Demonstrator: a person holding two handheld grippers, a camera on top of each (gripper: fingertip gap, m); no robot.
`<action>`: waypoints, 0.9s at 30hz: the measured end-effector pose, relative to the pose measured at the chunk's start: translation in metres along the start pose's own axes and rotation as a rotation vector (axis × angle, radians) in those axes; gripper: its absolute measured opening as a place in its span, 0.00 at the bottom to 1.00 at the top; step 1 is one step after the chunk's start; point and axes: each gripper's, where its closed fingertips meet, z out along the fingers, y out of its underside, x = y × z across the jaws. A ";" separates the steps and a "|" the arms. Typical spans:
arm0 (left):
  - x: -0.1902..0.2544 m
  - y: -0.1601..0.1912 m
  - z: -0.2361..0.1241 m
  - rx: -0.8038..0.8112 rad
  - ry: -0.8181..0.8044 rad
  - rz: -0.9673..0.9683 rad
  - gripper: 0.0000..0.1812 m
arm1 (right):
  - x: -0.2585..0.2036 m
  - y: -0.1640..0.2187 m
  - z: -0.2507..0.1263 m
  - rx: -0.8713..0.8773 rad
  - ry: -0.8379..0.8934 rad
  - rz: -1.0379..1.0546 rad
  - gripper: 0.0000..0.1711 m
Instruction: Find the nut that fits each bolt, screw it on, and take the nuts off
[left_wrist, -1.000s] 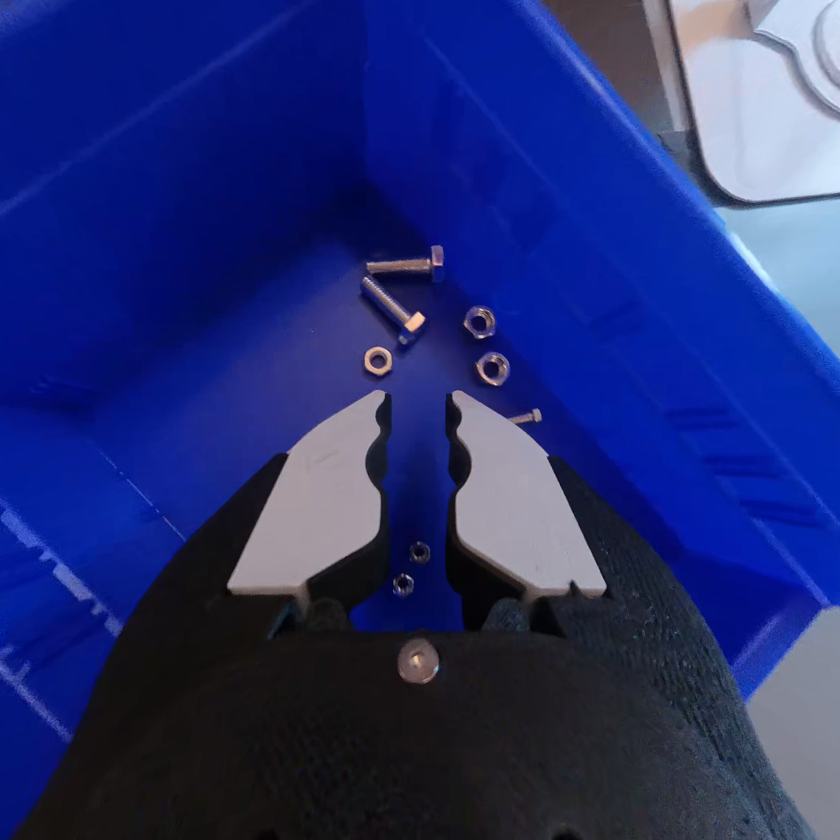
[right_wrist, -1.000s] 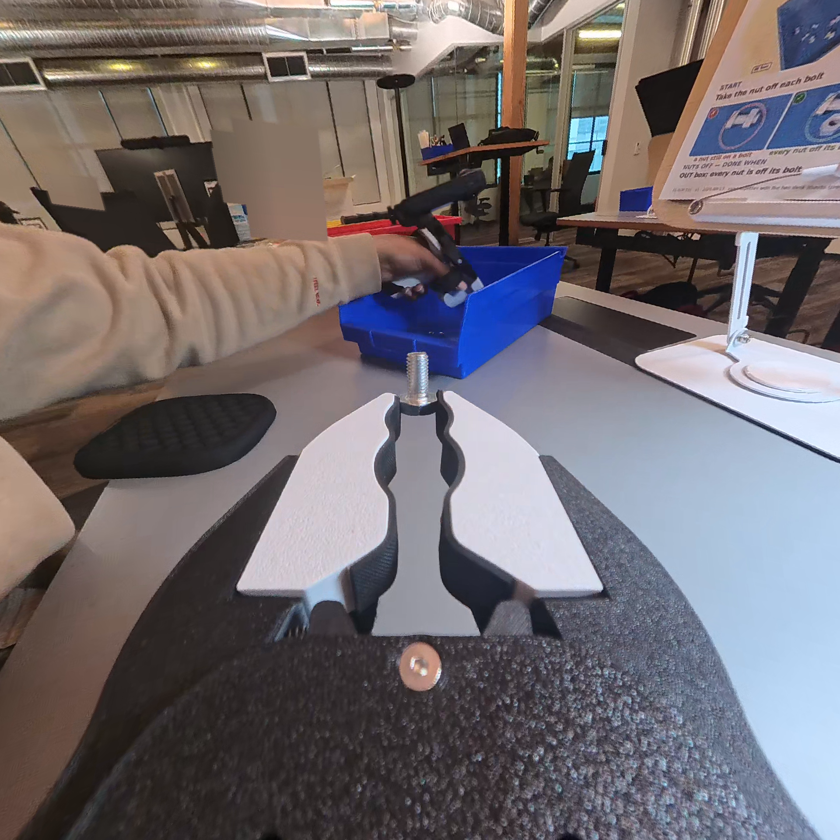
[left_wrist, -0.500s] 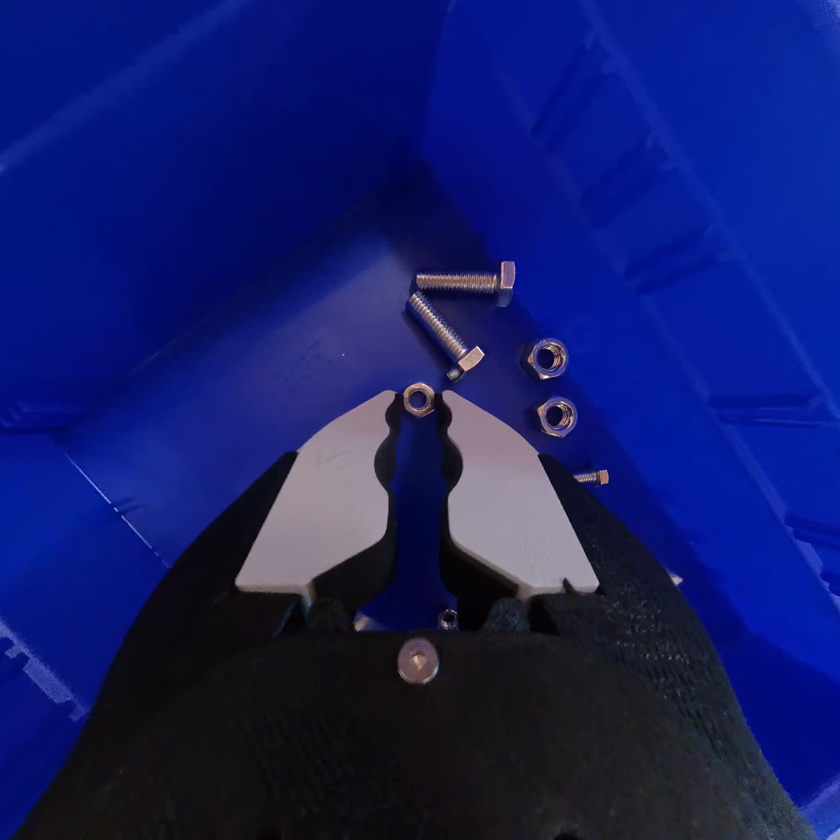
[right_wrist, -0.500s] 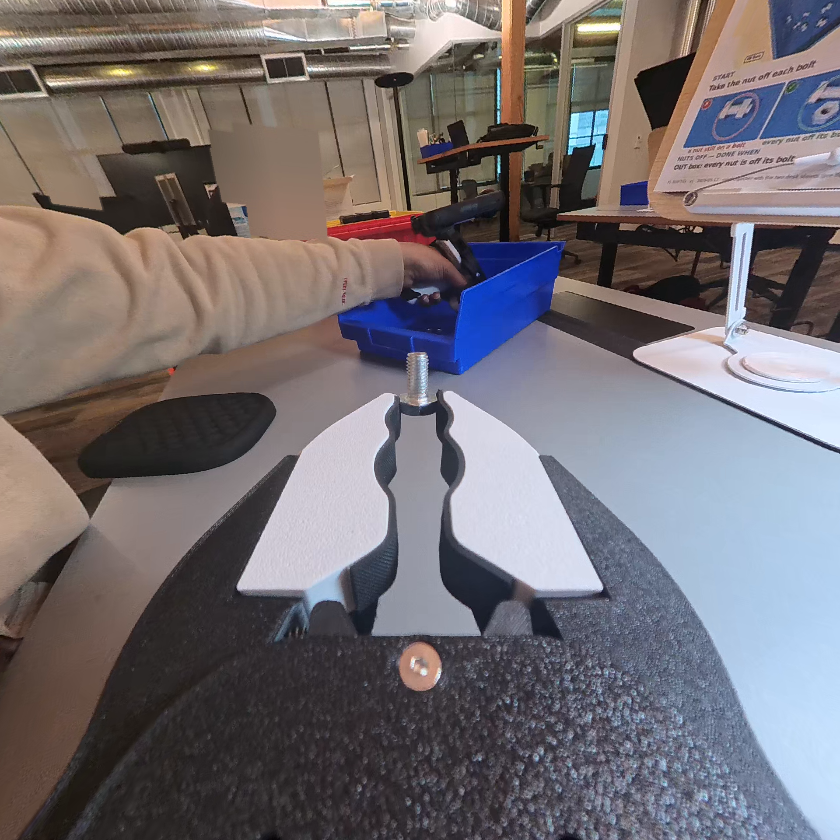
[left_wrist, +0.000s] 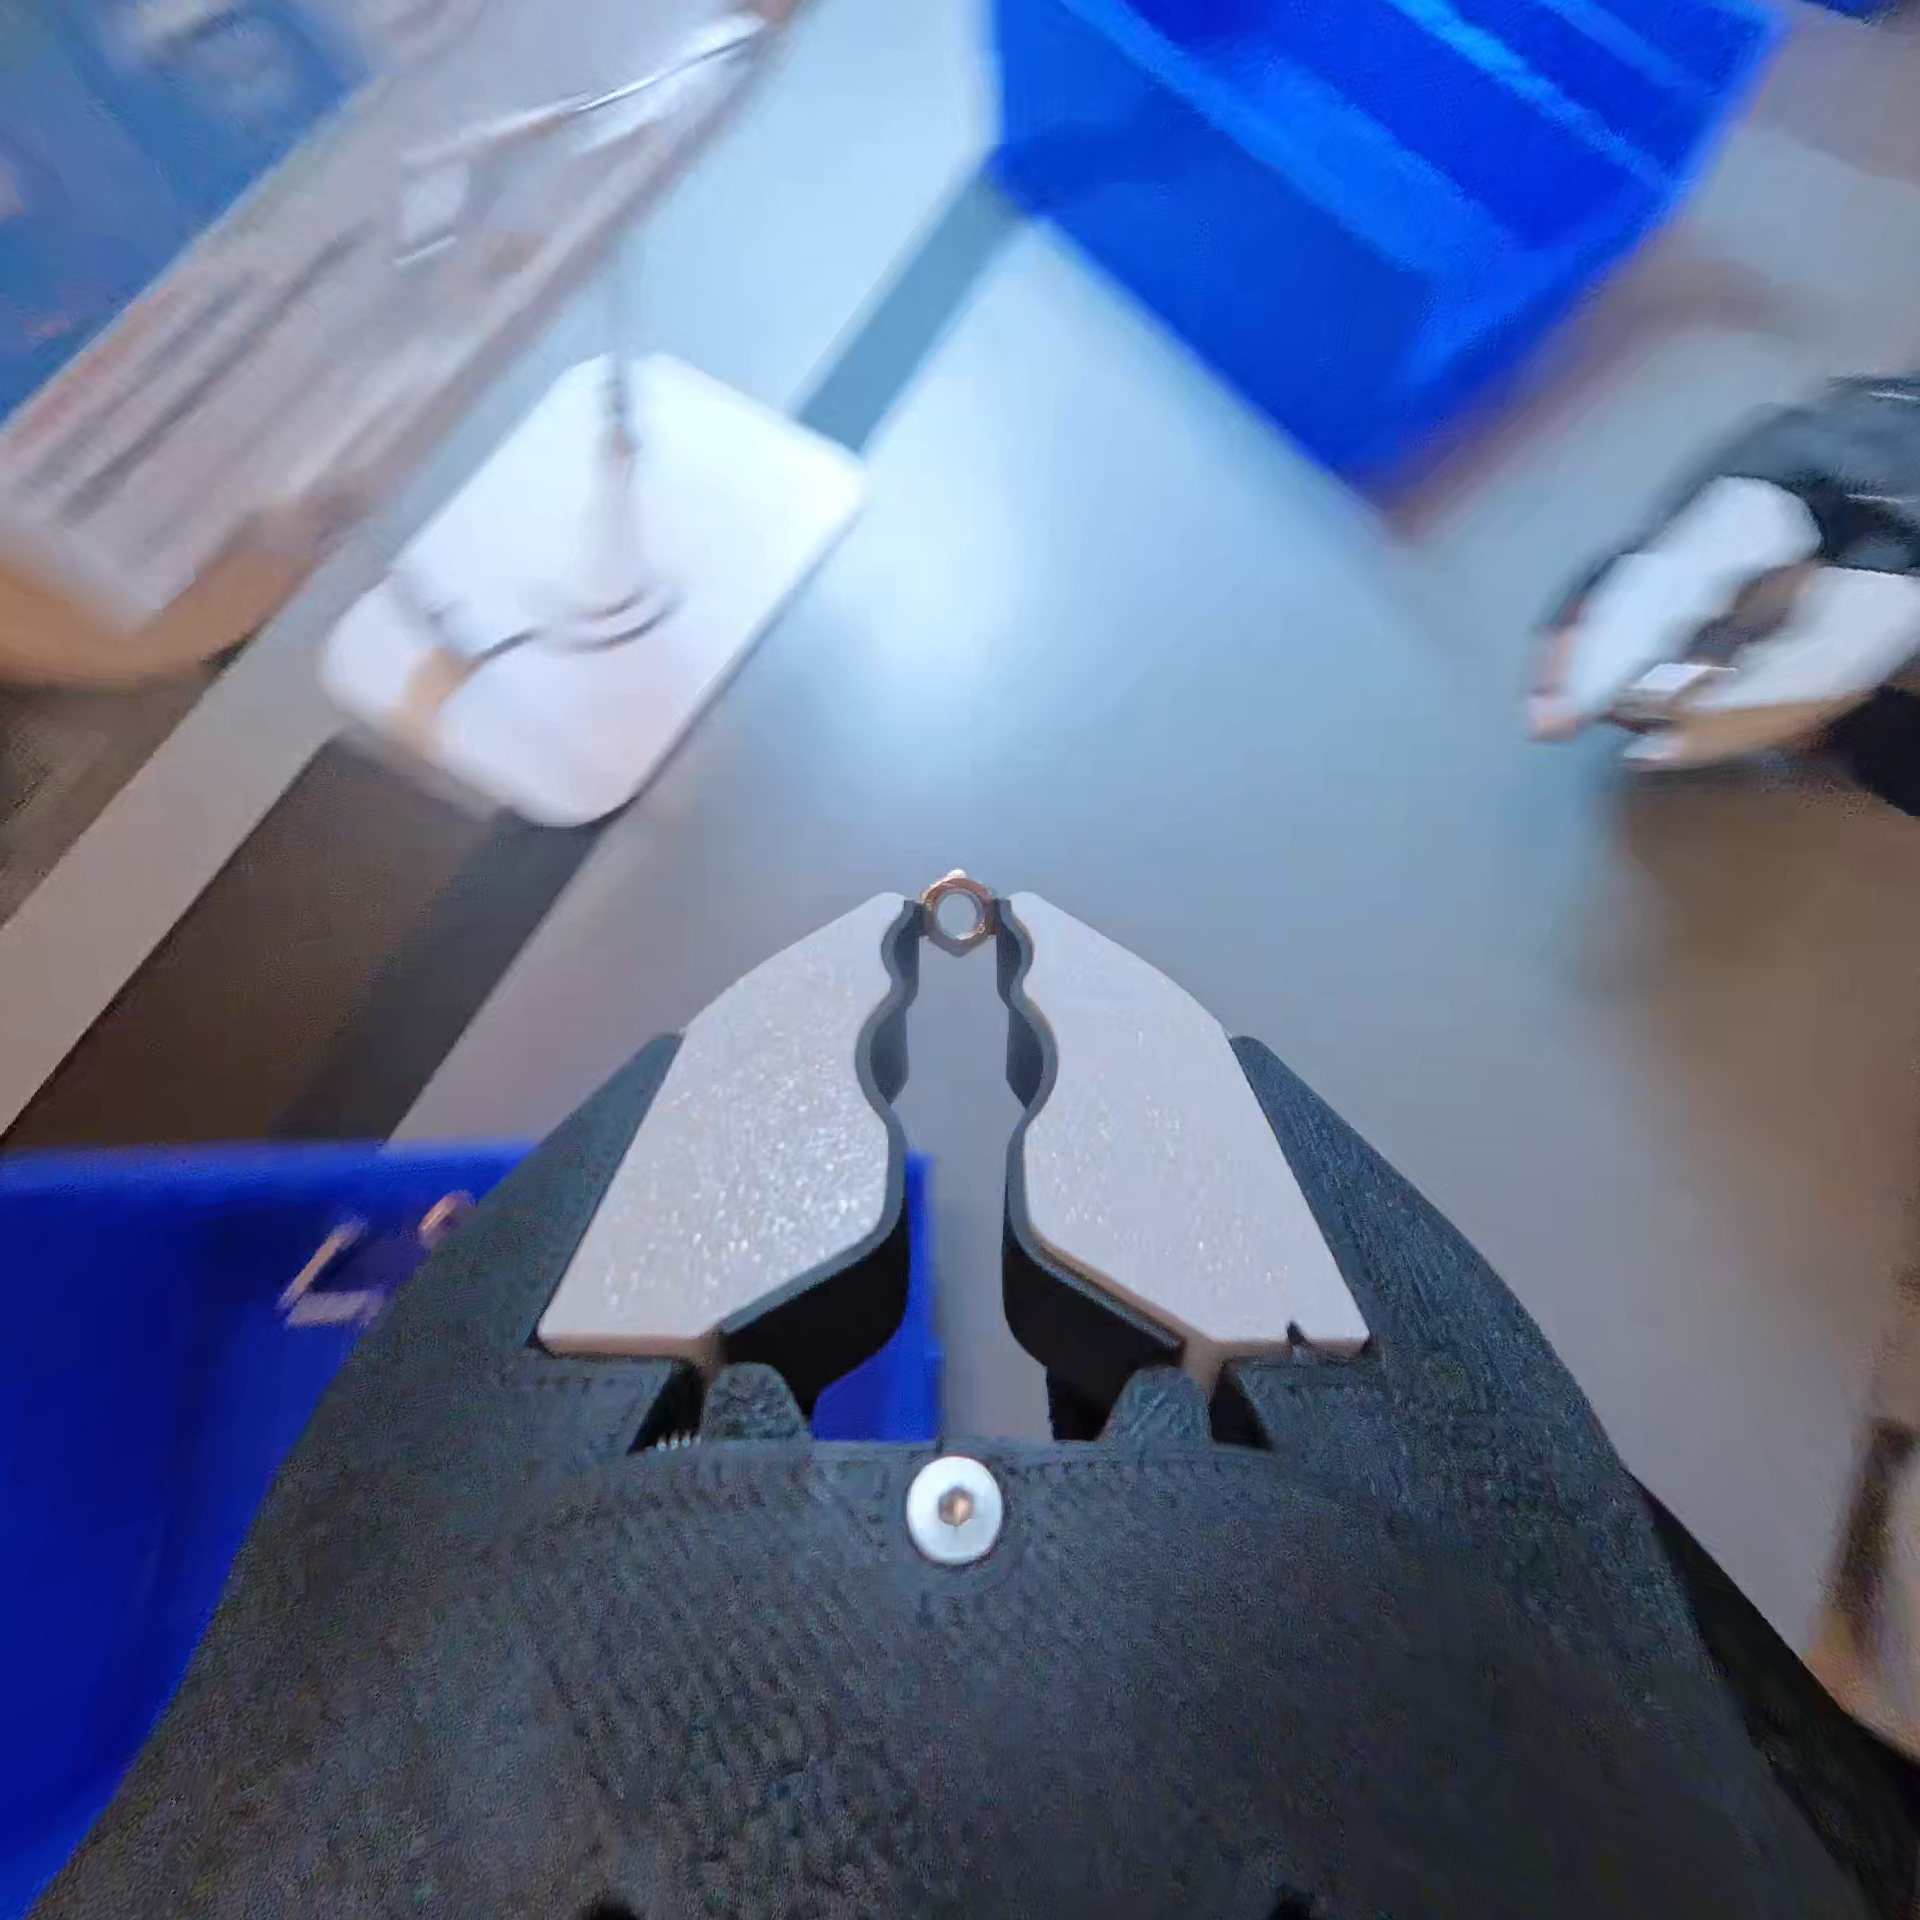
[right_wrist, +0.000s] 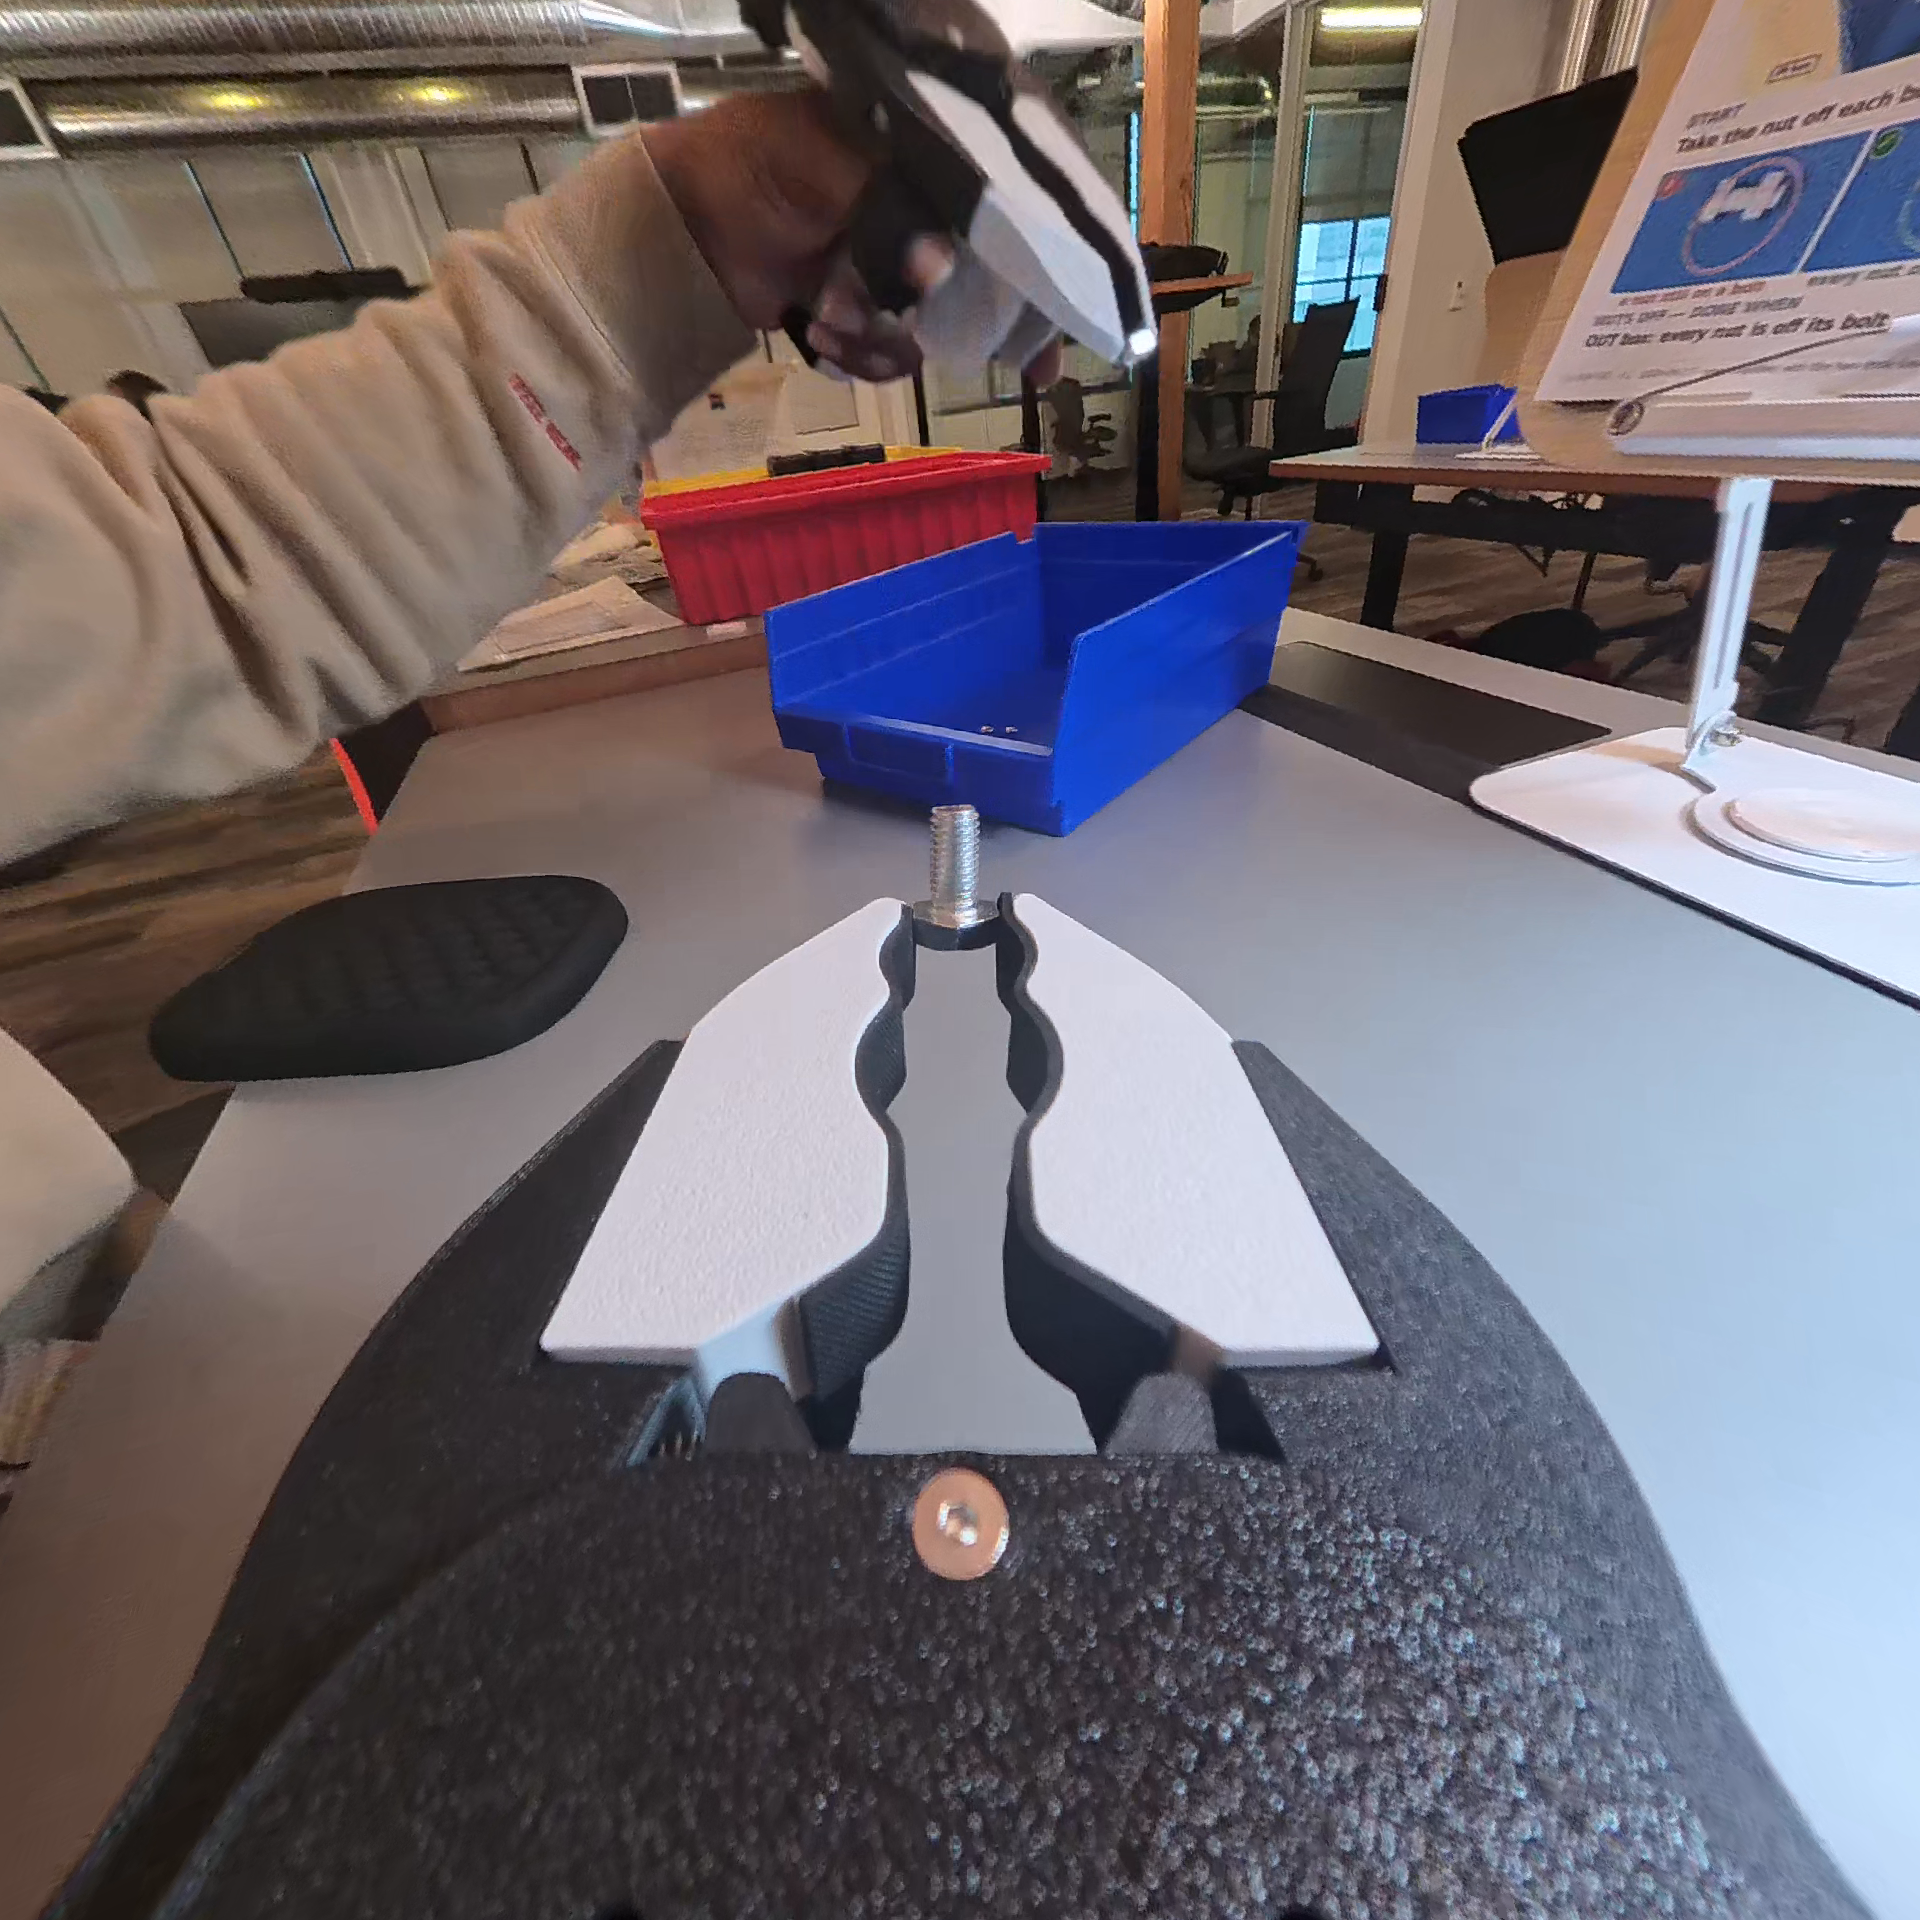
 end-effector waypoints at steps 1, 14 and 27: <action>0.031 -0.010 0.004 -0.003 0.077 0.055 0.08 | -0.003 -0.001 0.001 0.002 0.000 -0.009 0.09; 0.208 -0.026 0.054 -0.192 0.440 0.403 0.08 | -0.022 -0.010 0.005 0.057 0.032 -0.064 0.09; 0.220 -0.023 0.073 -0.237 0.483 0.416 0.08 | -0.026 -0.022 -0.001 0.119 0.021 -0.096 0.09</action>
